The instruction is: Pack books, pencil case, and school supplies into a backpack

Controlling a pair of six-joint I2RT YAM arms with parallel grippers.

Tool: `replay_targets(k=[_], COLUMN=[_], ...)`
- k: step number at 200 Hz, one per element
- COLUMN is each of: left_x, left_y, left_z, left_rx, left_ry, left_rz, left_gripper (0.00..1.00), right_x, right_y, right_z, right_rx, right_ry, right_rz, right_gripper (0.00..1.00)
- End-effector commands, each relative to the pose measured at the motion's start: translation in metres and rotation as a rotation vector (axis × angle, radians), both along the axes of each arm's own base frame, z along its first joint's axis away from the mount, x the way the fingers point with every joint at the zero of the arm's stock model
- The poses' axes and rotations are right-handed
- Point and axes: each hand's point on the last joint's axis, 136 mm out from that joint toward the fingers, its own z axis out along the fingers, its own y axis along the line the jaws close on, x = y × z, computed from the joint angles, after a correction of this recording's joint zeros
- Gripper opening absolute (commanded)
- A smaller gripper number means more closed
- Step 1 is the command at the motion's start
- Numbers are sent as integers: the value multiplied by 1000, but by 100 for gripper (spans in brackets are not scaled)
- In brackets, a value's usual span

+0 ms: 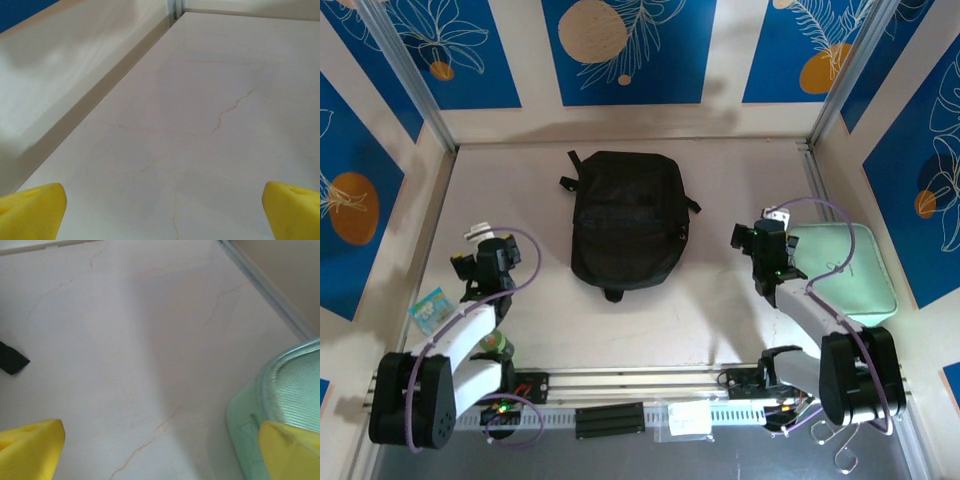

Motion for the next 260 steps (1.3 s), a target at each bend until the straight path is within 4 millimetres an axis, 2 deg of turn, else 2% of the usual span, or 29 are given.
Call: replay_targets(k=[1,31,51,65,81,115,136,150,184,201,211,223,260], left_x=[23,46,52,53,54,61,61,63,70,78,76,80,79], left_y=[-11,-43,-71,-78,-80,-83,-64,-61,-64,-69,-72,-71,-73], left_z=[11,1,-1,2,1,-9,-15,-16,-21,-27,-36,-30,-31], left_rx=[39,31,-8,-14,-24,-38,-39,-37,-38,-13,-26,-11,-15], left_ry=[-71,-97,-124,-162,-162,-184,-189,-181,-132,-134,-64,-96,-91], left_rz=[-119,-337,-492,-535,-544,-553,-434,-415,-422,-438,-445,-437,-454], left_gripper=[99,100,100,100,100,100,100,100,100,100,100,100,100], right_x=[17,33,38,40,42,45,46,49,54,55,54,55,55], right_y=[13,31,40,42,46,50,50,47,41,40,39,40,40], right_z=[1,3,4,6,7,-8,-14,-17,-20,-20,-20,-20,-20], right_rx=[-11,-14,-5,2,53,55,54,54,103,119,120,120,122], right_ry=[-83,-132,-148,-170,-211,-218,-216,-203,-167,-161,-159,-160,-159], right_rz=[108,243,314,344,381,414,409,391,378,381,380,382,382], right_gripper=[99,99,99,99,99,99,99,99,99,99,99,99,99])
